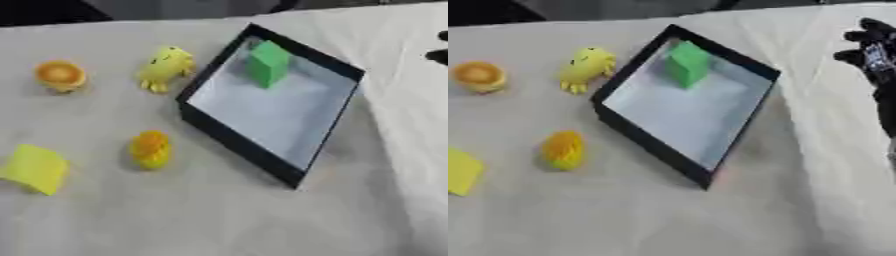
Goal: Pick up objects on the table and place them in the box.
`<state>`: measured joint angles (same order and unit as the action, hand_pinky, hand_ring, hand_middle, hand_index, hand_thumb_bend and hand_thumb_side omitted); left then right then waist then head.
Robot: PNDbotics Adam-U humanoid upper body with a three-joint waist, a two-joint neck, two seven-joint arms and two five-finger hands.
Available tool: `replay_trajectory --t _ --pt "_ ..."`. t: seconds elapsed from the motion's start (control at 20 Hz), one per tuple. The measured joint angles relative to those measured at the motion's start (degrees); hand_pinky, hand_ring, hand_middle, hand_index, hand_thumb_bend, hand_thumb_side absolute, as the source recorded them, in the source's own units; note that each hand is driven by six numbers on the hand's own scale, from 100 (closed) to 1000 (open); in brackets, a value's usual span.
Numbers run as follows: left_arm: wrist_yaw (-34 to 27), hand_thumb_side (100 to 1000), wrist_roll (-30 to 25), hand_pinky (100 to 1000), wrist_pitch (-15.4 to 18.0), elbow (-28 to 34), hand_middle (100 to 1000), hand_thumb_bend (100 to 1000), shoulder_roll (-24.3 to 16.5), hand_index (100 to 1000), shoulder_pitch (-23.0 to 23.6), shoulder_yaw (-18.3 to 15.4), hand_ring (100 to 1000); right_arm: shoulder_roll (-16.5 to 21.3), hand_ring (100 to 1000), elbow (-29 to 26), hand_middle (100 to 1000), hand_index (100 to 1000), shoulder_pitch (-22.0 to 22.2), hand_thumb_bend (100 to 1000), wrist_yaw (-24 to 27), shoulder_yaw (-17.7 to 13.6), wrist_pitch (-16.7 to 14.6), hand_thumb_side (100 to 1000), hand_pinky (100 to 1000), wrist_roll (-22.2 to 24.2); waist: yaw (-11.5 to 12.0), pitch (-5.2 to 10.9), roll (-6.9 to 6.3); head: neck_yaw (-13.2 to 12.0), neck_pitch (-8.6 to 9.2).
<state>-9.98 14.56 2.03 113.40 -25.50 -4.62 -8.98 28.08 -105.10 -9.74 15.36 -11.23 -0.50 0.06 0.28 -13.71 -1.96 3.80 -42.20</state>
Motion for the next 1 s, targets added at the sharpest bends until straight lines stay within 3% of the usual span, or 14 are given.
replay_trajectory --t 0.25,0.8,1.0 --pt "-0.1 794 0.5 892 2.0 0.0 811 157 -3.3 875 0.0 0.0 732 0.2 686 0.0 751 871 0.0 100 0.0 0.0 0.0 593 878 0.0 0.0 0.0 0.0 -0.4 0.22" --pt "-1.2 784 -0.5 889 2.1 0.0 811 154 -4.8 876 0.6 0.7 732 0.2 687 0.0 751 872 0.2 100 0.0 0.0 -0.1 589 878 0.1 -0.2 0.01 0.0 -1.7 0.54" --pt "-0.9 755 -1.5 884 2.9 0.0 815 152 -8.1 880 1.2 0.8 739 0.3 687 0.0 752 872 0.5 100 0.0 0.0 -0.2 587 878 0.2 0.0 0.16 0.0 -1.9 0.53"
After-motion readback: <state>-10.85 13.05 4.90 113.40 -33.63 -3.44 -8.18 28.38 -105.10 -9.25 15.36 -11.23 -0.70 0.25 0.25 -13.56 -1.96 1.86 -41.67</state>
